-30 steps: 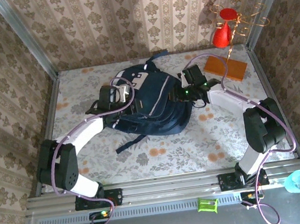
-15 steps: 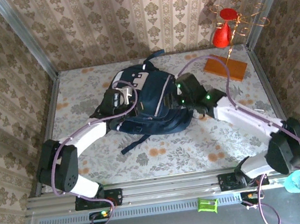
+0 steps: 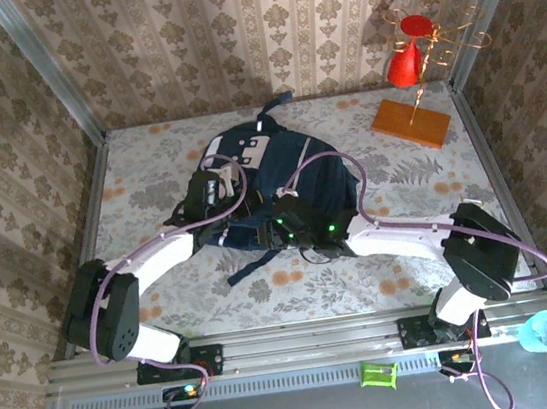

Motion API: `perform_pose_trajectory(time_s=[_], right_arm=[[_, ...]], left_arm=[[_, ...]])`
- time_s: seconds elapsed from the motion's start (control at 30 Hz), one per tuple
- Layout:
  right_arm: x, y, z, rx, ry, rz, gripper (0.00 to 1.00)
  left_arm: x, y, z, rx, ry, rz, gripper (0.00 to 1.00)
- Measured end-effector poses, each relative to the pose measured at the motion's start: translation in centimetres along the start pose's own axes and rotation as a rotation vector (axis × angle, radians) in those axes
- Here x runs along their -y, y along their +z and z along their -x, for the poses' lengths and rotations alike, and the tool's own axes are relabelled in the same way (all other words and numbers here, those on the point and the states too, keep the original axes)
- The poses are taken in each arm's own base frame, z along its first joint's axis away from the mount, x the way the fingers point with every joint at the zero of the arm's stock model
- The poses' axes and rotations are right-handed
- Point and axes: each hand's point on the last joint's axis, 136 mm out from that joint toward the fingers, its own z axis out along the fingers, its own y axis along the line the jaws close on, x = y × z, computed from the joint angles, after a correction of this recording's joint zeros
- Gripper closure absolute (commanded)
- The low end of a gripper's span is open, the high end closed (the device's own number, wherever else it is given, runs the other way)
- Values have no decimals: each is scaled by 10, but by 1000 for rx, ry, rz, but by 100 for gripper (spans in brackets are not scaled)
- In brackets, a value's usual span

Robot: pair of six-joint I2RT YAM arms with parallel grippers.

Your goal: Pack the student bag

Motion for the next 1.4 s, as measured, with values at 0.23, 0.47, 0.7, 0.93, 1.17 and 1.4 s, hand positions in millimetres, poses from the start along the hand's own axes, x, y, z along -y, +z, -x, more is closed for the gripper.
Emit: perform_pose_trajectory(time_s=[0.23, 0.47, 0.7, 0.93, 1.17, 1.4], right_arm=[[2, 3, 9, 56, 33, -23, 55], [5, 6, 10, 79, 36, -50, 54], [6, 6, 19, 136, 64, -67, 58], [11, 8, 23, 170, 102, -117, 54], [17, 14, 23, 228, 151, -179, 54], [30, 15, 21, 272, 183, -243, 73]], left_arm=[[3, -7, -3, -2, -21, -9, 100], [3, -8, -3, -1, -21, -9, 100], [3, -8, -3, 1, -20, -10, 100], [4, -8, -2, 2, -19, -12, 100], [7, -6, -5, -1, -12, -10, 100], [8, -6, -6, 0, -8, -7, 100]])
